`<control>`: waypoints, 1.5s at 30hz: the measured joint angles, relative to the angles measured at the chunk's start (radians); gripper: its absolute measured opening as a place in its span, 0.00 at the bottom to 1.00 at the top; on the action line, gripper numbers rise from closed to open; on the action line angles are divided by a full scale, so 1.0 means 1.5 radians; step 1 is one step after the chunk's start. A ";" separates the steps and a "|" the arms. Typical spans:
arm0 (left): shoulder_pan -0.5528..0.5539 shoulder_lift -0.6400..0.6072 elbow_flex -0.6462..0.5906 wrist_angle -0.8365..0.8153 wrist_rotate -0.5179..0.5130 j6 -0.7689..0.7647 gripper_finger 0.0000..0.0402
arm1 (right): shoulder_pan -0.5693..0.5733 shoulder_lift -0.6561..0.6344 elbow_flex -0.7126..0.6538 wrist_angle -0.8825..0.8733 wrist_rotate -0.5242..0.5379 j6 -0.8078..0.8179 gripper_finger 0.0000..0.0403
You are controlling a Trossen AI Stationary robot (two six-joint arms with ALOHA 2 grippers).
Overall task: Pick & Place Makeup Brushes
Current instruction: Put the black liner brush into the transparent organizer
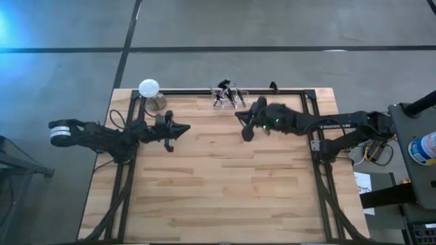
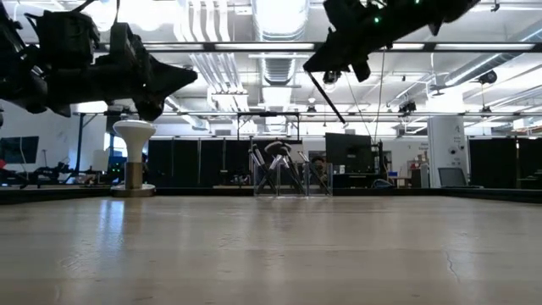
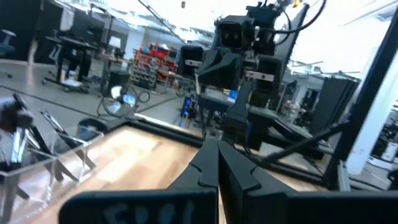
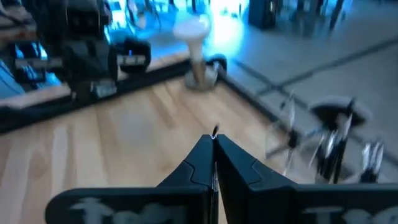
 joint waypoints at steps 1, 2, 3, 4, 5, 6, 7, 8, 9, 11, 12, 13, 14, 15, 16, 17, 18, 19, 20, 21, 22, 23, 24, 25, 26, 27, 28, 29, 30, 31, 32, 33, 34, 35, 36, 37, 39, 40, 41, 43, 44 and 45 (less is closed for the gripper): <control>0.003 0.000 0.003 0.000 -0.001 0.000 0.00 | -0.018 -0.004 -0.008 0.026 -0.017 -0.018 0.02; 0.005 0.000 0.007 -0.002 -0.001 0.001 0.00 | -0.035 -0.007 -0.014 0.051 -0.033 -0.035 0.02; 0.007 0.000 0.011 -0.007 -0.001 0.004 0.00 | -0.055 -0.010 -0.021 0.070 -0.050 -0.051 0.02; 0.009 0.000 0.014 -0.010 -0.001 0.008 0.00 | -0.074 -0.010 -0.025 0.085 -0.068 -0.065 0.02; 0.009 0.000 0.016 -0.011 -0.001 0.013 0.00 | -0.094 -0.010 -0.027 0.101 -0.087 -0.075 0.02; 0.009 0.000 0.018 -0.013 -0.001 0.017 0.00 | -0.113 -0.008 -0.027 0.119 -0.105 -0.085 0.02; 0.010 0.000 0.020 -0.013 -0.001 0.019 0.00 | -0.132 -0.006 -0.027 0.137 -0.119 -0.093 0.02; 0.011 0.000 0.022 -0.013 -0.002 0.021 0.00 | -0.152 -0.002 -0.028 0.158 -0.131 -0.103 0.02; 0.012 0.000 0.024 -0.013 -0.003 0.023 0.00 | -0.171 0.003 -0.028 0.178 -0.138 -0.111 0.02; 0.014 0.001 0.028 -0.016 -0.006 0.024 0.00 | -0.208 0.016 -0.028 0.213 -0.154 -0.132 0.02; 0.014 0.001 0.029 -0.016 -0.010 0.024 0.00 | -0.227 0.025 -0.028 0.229 -0.166 -0.140 0.02; 0.014 0.001 0.030 -0.016 -0.014 0.026 0.00 | -0.247 0.033 -0.028 0.244 -0.180 -0.142 0.02; 0.014 0.001 0.032 -0.016 -0.018 0.030 0.00 | -0.268 0.043 -0.028 0.262 -0.197 -0.142 0.02; 0.014 0.001 0.033 -0.017 -0.020 0.032 0.00 | -0.288 0.056 -0.027 0.285 -0.215 -0.142 0.02; 0.014 0.001 0.034 -0.017 -0.021 0.035 0.00 | -0.307 0.069 -0.027 0.306 -0.232 -0.140 0.02; 0.015 0.001 0.036 -0.019 -0.021 0.036 0.00 | -0.326 0.084 -0.027 0.328 -0.244 -0.138 0.02; 0.015 0.001 0.038 -0.018 -0.023 0.036 0.00 | -0.342 0.101 -0.027 0.350 -0.253 -0.135 0.02; 0.015 0.001 0.039 -0.019 -0.026 0.036 0.00 | -0.356 0.119 -0.027 0.375 -0.257 -0.129 0.02; 0.015 0.001 0.040 -0.019 -0.030 0.037 0.00 | -0.369 0.137 -0.027 0.400 -0.264 -0.120 0.02; 0.015 0.001 0.042 -0.020 -0.035 0.038 0.00 | -0.383 0.155 -0.027 0.424 -0.276 -0.111 0.02; 0.015 0.001 0.044 -0.023 -0.040 0.043 0.00 | -0.394 0.174 -0.025 0.446 -0.291 -0.101 0.02; 0.016 0.001 0.046 -0.026 -0.044 0.050 0.00 | -0.403 0.192 -0.019 0.457 -0.306 -0.091 0.02; 0.017 0.001 0.047 -0.028 -0.047 0.054 0.00 | -0.411 0.210 -0.013 0.464 -0.317 -0.085 0.02; 0.017 0.001 0.050 -0.032 -0.050 0.060 0.00 | -0.417 0.227 -0.006 0.467 -0.326 -0.083 0.02; 0.017 0.001 0.054 -0.037 -0.053 0.065 0.00 | -0.422 0.242 0.002 0.467 -0.333 -0.082 0.02; 0.017 0.001 0.057 -0.043 -0.054 0.070 0.00 | -0.426 0.256 0.009 0.467 -0.339 -0.082 0.02; 0.017 0.001 0.060 -0.048 -0.056 0.076 0.00 | -0.428 0.268 0.015 0.467 -0.344 -0.082 0.02; 0.017 0.001 0.064 -0.053 -0.057 0.083 0.00 | -0.431 0.278 0.021 0.467 -0.348 -0.082 0.02; 0.017 0.001 0.068 -0.057 -0.057 0.087 0.00 | -0.432 0.286 0.027 0.467 -0.354 -0.083 0.02; 0.019 0.001 0.073 -0.062 -0.057 0.090 0.00 | -0.432 0.293 0.031 0.467 -0.356 -0.083 0.02; 0.020 0.001 0.077 -0.066 -0.057 0.093 0.00 | -0.432 0.297 0.035 0.467 -0.356 -0.083 0.02; 0.021 0.001 0.081 -0.072 -0.057 0.094 0.00 | -0.432 0.301 0.038 0.467 -0.357 -0.083 0.02; 0.022 0.001 0.085 -0.079 -0.057 0.095 0.00 | -0.432 0.303 0.041 0.467 -0.359 -0.083 0.02; 0.024 0.001 0.089 -0.087 -0.057 0.099 0.00 | -0.431 0.303 0.043 0.467 -0.360 -0.081 0.02; 0.025 0.001 0.092 -0.094 -0.057 0.101 0.00 | -0.429 0.303 0.046 0.468 -0.360 -0.074 0.02; 0.027 0.001 0.094 -0.100 -0.057 0.103 0.00 | -0.426 0.303 0.050 0.471 -0.360 -0.066 0.02; 0.030 0.001 0.097 -0.108 -0.057 0.104 0.00 | -0.416 0.303 0.055 0.474 -0.360 -0.056 0.02; 0.032 0.001 0.097 -0.111 -0.056 0.105 0.00 | -0.408 0.305 0.062 0.474 -0.360 -0.055 0.02; 0.033 0.001 0.097 -0.111 -0.056 0.105 0.00 | -0.399 0.311 0.071 0.478 -0.360 -0.054 0.02; 0.036 0.001 0.097 -0.111 -0.056 0.106 0.00 | -0.381 0.331 0.093 0.485 -0.361 -0.049 0.02; 0.038 0.001 0.097 -0.111 -0.056 0.108 0.00 | -0.372 0.346 0.107 0.486 -0.361 -0.047 0.02; 0.040 0.001 0.097 -0.111 -0.056 0.110 0.00 | -0.364 0.361 0.122 0.485 -0.361 -0.047 0.02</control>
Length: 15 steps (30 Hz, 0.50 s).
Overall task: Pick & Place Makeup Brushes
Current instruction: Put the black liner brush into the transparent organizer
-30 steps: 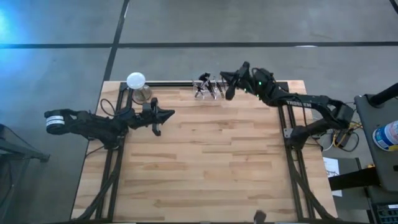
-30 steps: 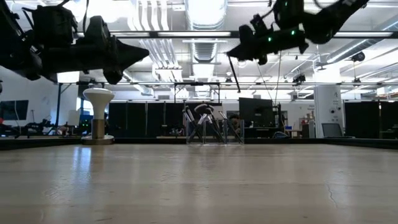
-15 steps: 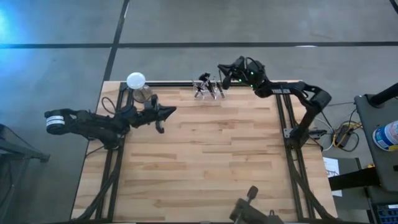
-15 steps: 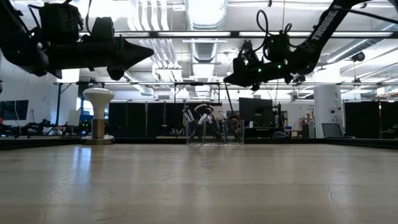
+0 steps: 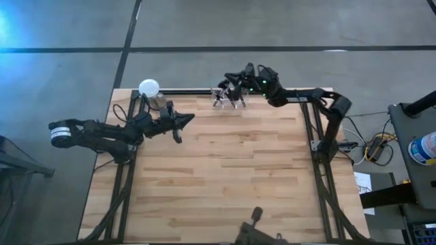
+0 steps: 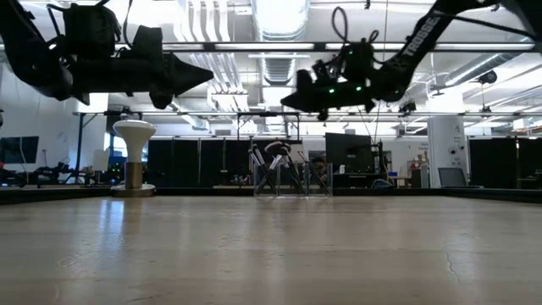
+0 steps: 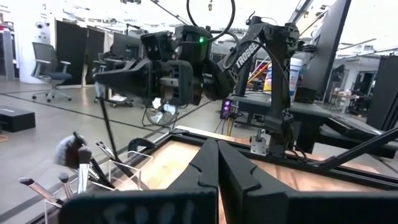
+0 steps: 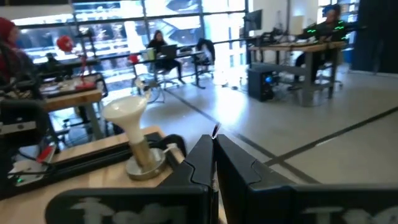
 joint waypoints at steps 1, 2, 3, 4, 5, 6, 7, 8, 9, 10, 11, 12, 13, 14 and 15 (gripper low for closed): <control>0.001 0.000 0.000 0.000 0.000 0.001 0.00 | 0.007 0.016 0.015 -0.001 0.000 0.000 0.02; 0.003 0.000 0.000 0.000 0.000 0.001 0.00 | 0.013 0.031 0.030 -0.001 0.000 0.000 0.02; 0.004 0.000 0.001 -0.001 0.000 0.001 0.00 | 0.017 0.045 0.045 -0.001 0.000 0.000 0.02; 0.004 0.000 0.001 -0.002 0.000 0.001 0.00 | 0.020 0.059 0.060 0.000 0.000 0.000 0.02; 0.004 0.000 0.002 -0.003 0.000 0.002 0.00 | 0.022 0.071 0.074 0.001 0.000 0.002 0.02; 0.004 0.000 0.002 -0.003 0.000 0.003 0.00 | 0.024 0.084 0.085 0.000 0.000 0.007 0.02; 0.004 0.000 0.002 -0.003 0.000 0.003 0.00 | 0.025 0.095 0.094 -0.001 0.000 0.010 0.02; 0.004 0.000 0.001 -0.003 0.000 0.003 0.00 | 0.026 0.105 0.103 -0.001 0.000 0.010 0.02; 0.004 0.000 0.001 -0.003 0.000 0.003 0.00 | 0.027 0.113 0.108 -0.003 0.001 0.010 0.02; 0.004 0.000 0.001 -0.004 0.000 0.003 0.00 | 0.027 0.118 0.113 -0.003 0.001 0.010 0.02; 0.004 0.000 0.001 -0.004 0.000 0.003 0.00 | 0.027 0.120 0.114 -0.003 0.001 0.010 0.02; 0.004 0.000 0.001 -0.004 0.000 0.003 0.00 | 0.027 0.122 0.114 -0.002 0.004 0.009 0.02; 0.004 0.000 0.000 -0.004 0.000 0.003 0.00 | 0.027 0.122 0.113 -0.001 0.005 0.009 0.02; 0.004 0.000 0.000 -0.004 0.000 0.003 0.00 | 0.027 0.122 0.109 -0.001 0.006 0.008 0.02; 0.004 0.000 -0.001 -0.004 0.000 0.003 0.00 | 0.027 0.122 0.107 -0.003 0.006 0.008 0.02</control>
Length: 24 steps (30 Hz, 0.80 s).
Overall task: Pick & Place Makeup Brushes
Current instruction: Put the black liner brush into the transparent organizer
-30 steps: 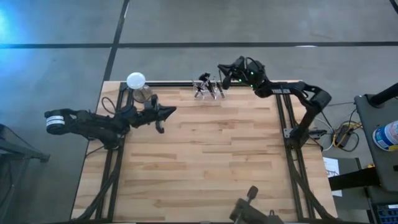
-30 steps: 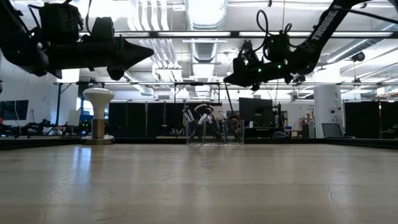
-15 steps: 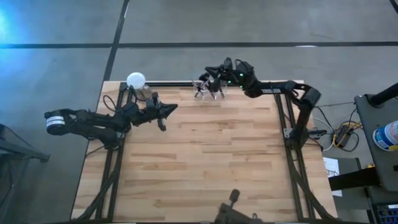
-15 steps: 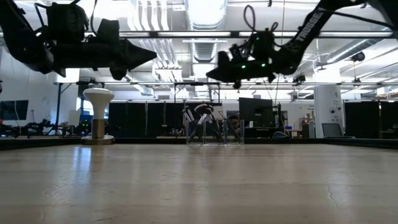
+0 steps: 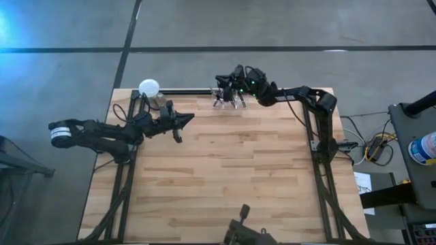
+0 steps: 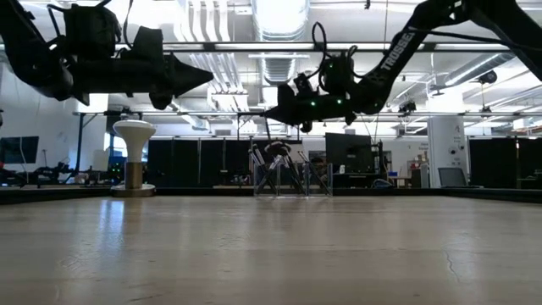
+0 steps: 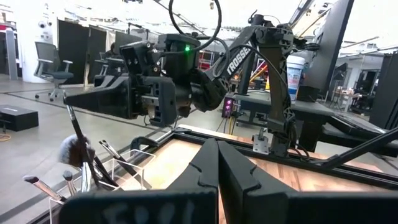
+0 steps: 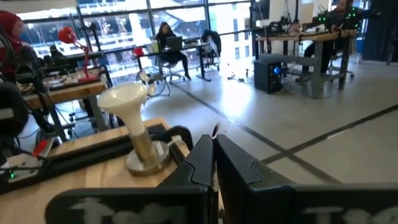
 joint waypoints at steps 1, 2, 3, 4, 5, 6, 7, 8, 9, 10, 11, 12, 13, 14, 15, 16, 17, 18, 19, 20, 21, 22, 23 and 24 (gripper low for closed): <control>0.001 0.000 0.000 0.000 0.000 0.000 0.00 | 0.000 0.000 -0.003 -0.001 0.000 -0.001 0.02; 0.001 0.000 0.000 0.000 0.000 0.000 0.00 | 0.000 0.000 -0.005 -0.002 0.000 -0.001 0.02; 0.001 0.000 0.000 0.000 0.000 0.000 0.00 | 0.000 0.000 -0.007 -0.002 0.000 0.000 0.02; 0.001 0.000 0.000 0.000 0.000 0.000 0.00 | 0.001 0.000 -0.009 -0.001 0.000 0.000 0.02; 0.001 0.000 0.000 0.000 0.000 0.000 0.00 | 0.002 0.000 -0.010 -0.002 0.001 -0.001 0.02; 0.001 0.000 0.001 0.000 0.000 0.000 0.00 | 0.003 0.001 -0.011 -0.002 0.000 -0.001 0.02; 0.001 0.000 0.001 0.001 0.000 0.000 0.00 | 0.004 0.002 -0.013 -0.002 0.001 -0.001 0.02; 0.001 0.000 0.001 0.001 0.000 0.000 0.00 | 0.004 0.003 -0.013 -0.002 0.001 -0.001 0.02; 0.001 0.000 0.001 0.001 0.000 0.000 0.00 | 0.005 0.003 -0.013 -0.003 0.001 -0.001 0.02; 0.001 0.000 0.001 0.001 0.000 0.000 0.00 | 0.006 0.003 -0.013 -0.002 0.001 -0.001 0.02; 0.001 0.000 0.001 0.001 0.000 0.000 0.00 | 0.006 0.003 -0.013 -0.002 0.001 -0.001 0.02; 0.001 0.000 0.001 0.001 0.000 0.000 0.00 | 0.006 0.003 -0.013 -0.002 0.001 -0.001 0.02; 0.001 0.000 0.001 0.001 0.000 0.000 0.00 | 0.006 0.003 -0.013 -0.003 0.001 -0.001 0.02; 0.001 0.000 0.001 0.001 0.000 -0.001 0.00 | 0.006 0.003 -0.013 -0.006 0.001 -0.001 0.02; 0.001 0.000 0.001 0.001 0.000 -0.001 0.00 | 0.007 0.003 -0.014 -0.011 0.001 -0.004 0.02; 0.001 0.000 0.001 0.000 0.000 -0.002 0.00 | 0.007 0.003 -0.014 -0.016 0.001 -0.009 0.02; 0.001 0.000 0.001 0.000 0.000 -0.004 0.00 | 0.007 0.003 -0.014 -0.019 0.001 -0.010 0.02; 0.001 0.000 0.002 -0.001 0.001 -0.007 0.00 | 0.008 0.003 -0.014 -0.025 0.001 -0.010 0.02; 0.001 0.000 0.002 -0.001 0.001 -0.008 0.00 | 0.009 0.003 -0.014 -0.030 0.001 -0.010 0.02; 0.001 0.000 0.003 -0.001 0.002 -0.008 0.00 | 0.009 0.003 -0.014 -0.035 0.001 -0.010 0.02; 0.001 0.000 0.004 -0.001 0.002 -0.009 0.00 | 0.010 0.003 -0.014 -0.038 0.001 -0.008 0.02; 0.001 0.000 0.004 -0.001 0.002 -0.009 0.00 | 0.010 0.003 -0.014 -0.041 0.001 -0.007 0.02; 0.001 0.000 0.004 -0.001 0.002 -0.009 0.00 | 0.010 0.003 -0.014 -0.043 0.002 -0.007 0.02; 0.001 0.000 0.004 -0.001 0.002 -0.009 0.00 | 0.010 0.003 -0.014 -0.045 0.003 -0.007 0.02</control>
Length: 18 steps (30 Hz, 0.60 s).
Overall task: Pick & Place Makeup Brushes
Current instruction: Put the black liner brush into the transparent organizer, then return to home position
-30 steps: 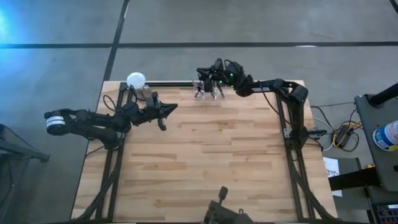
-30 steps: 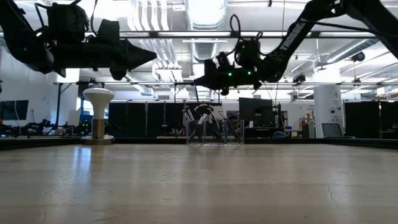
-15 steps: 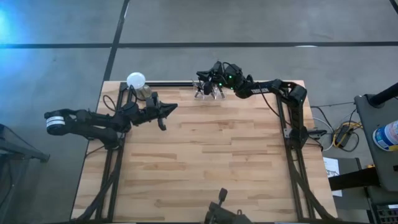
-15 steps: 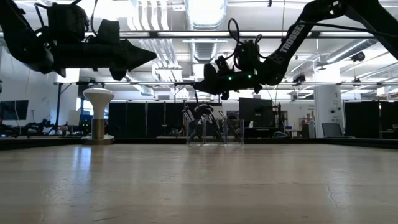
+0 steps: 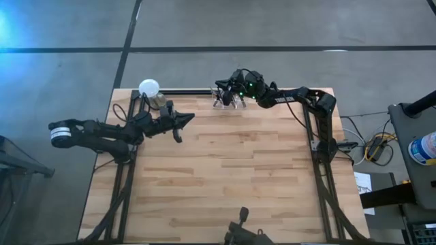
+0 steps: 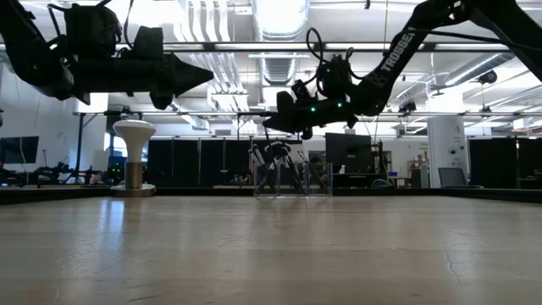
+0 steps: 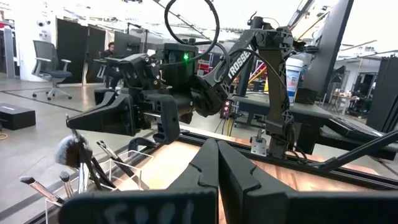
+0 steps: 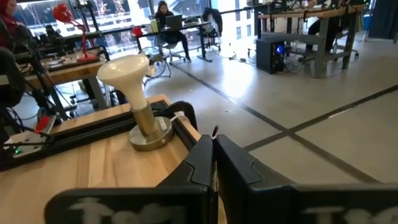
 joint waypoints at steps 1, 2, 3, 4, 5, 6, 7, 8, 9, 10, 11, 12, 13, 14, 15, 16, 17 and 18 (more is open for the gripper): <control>0.000 0.000 0.000 0.000 0.000 -0.001 0.00 | 0.000 0.000 0.000 -0.002 0.001 0.000 0.03; 0.000 0.000 0.000 0.000 0.000 -0.002 0.00 | 0.000 0.000 0.000 -0.005 0.003 0.000 0.03; 0.000 0.000 0.000 0.000 0.000 -0.004 0.00 | 0.000 0.000 0.000 -0.008 0.003 0.000 0.04; 0.000 0.000 0.000 0.000 0.000 -0.004 0.00 | 0.000 0.000 0.000 -0.012 0.004 0.000 0.05; 0.000 0.000 0.000 0.000 0.000 -0.005 0.00 | 0.000 0.000 0.000 -0.015 0.005 0.000 0.07; 0.000 0.000 0.000 0.000 0.000 -0.005 0.00 | 0.000 0.000 0.000 -0.021 0.006 0.000 0.08; 0.000 0.000 0.000 -0.001 0.000 -0.005 0.00 | 0.000 0.000 0.000 -0.028 0.010 0.000 0.10; 0.000 0.000 0.000 -0.001 0.000 -0.005 0.00 | 0.000 0.000 0.000 -0.034 0.014 0.001 0.11; 0.000 0.000 0.000 -0.001 0.000 -0.005 0.00 | 0.000 0.000 0.001 -0.041 0.015 0.001 0.13; 0.001 0.000 0.000 -0.001 -0.001 -0.005 0.00 | 0.000 0.000 0.002 -0.044 0.015 0.002 0.14; 0.001 0.000 0.000 -0.002 -0.001 -0.004 0.00 | 0.000 0.000 0.003 -0.046 0.016 0.002 0.16; 0.001 0.000 0.000 -0.002 -0.002 -0.004 0.00 | 0.000 -0.001 0.004 -0.045 0.017 0.002 0.17; 0.001 0.000 0.000 -0.003 -0.003 -0.004 0.00 | 0.000 -0.002 0.004 -0.045 0.017 0.000 0.18; 0.001 0.000 0.000 -0.004 -0.003 -0.004 0.00 | 0.000 -0.003 0.004 -0.046 0.017 -0.003 0.19; 0.001 0.000 0.000 -0.004 -0.003 -0.004 0.00 | 0.000 -0.007 0.004 -0.049 0.017 -0.003 0.20; 0.001 0.000 0.000 -0.004 -0.003 -0.005 0.00 | 0.000 -0.013 0.004 -0.057 0.017 -0.004 0.20; 0.001 0.000 0.000 -0.004 -0.003 -0.005 0.00 | -0.001 -0.020 0.004 -0.068 0.017 -0.007 0.20; 0.001 0.000 0.000 -0.004 -0.003 -0.005 0.00 | -0.001 -0.032 0.004 -0.086 0.017 -0.014 0.20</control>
